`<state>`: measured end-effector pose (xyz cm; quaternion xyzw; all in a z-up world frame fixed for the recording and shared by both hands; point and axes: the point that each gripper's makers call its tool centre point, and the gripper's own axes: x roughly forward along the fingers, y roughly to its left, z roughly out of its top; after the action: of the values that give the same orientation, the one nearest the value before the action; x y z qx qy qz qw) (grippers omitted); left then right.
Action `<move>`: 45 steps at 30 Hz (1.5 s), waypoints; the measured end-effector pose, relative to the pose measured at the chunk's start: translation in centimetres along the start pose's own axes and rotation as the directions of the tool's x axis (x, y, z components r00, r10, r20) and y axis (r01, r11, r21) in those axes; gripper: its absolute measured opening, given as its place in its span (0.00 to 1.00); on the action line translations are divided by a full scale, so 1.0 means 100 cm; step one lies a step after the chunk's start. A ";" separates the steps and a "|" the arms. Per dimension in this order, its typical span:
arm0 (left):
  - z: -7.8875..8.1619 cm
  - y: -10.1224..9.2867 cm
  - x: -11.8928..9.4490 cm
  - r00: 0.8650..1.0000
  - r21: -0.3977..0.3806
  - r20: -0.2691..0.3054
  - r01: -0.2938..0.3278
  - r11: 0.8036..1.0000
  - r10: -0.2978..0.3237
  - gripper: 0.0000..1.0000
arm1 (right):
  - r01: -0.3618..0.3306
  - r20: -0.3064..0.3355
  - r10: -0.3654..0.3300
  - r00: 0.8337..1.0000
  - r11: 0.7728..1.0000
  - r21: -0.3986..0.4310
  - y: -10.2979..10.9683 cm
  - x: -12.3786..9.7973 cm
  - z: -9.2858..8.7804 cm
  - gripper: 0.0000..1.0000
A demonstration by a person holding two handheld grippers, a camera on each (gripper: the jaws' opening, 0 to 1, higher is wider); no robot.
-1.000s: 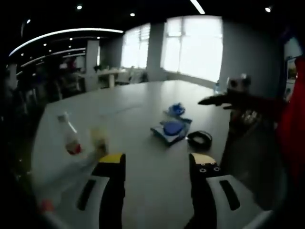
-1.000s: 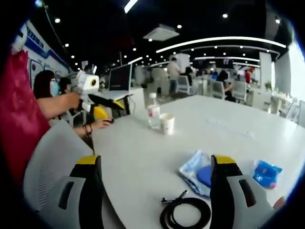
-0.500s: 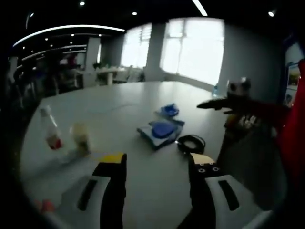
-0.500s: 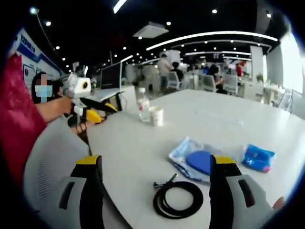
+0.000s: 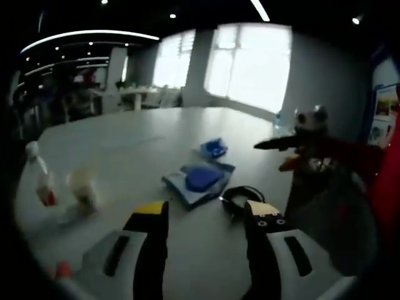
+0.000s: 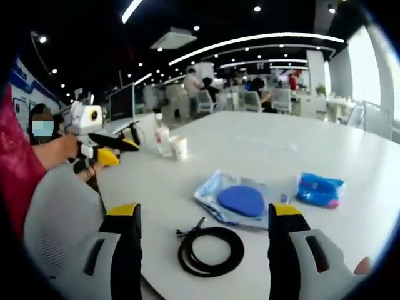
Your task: Arrange the tabletop items into an orderly group along one side of the table until the central work area is clear of visible clutter.
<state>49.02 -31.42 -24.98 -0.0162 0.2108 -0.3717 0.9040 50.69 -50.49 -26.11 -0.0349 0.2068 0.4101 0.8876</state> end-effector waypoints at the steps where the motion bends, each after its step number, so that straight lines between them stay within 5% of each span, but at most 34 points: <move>1: 0.001 -0.001 0.005 1.000 -0.004 0.004 0.005 1.000 -0.005 0.47 | 0.014 -0.002 -0.014 1.000 1.000 0.003 -0.004 0.000 0.000 0.81; 17: -0.005 0.011 0.064 0.999 -0.046 -0.042 -0.011 0.999 0.009 0.45 | 0.103 -0.034 -0.102 0.994 0.994 0.036 -0.040 0.002 -0.012 0.69; 30: -0.032 0.030 0.119 0.989 -0.060 -0.144 -0.047 0.997 0.038 0.44 | 0.153 -0.079 -0.146 0.986 0.985 0.086 -0.074 0.013 -0.029 0.61; 45: -0.055 0.047 0.151 0.967 -0.081 -0.247 -0.078 0.994 0.056 0.40 | 0.199 -0.150 -0.177 0.973 0.969 0.148 -0.109 0.037 -0.052 0.51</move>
<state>59.58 -37.60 -36.47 -0.0040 0.3373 -0.3301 0.8816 59.13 -56.27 -33.49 -0.0100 0.2950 0.3022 0.9064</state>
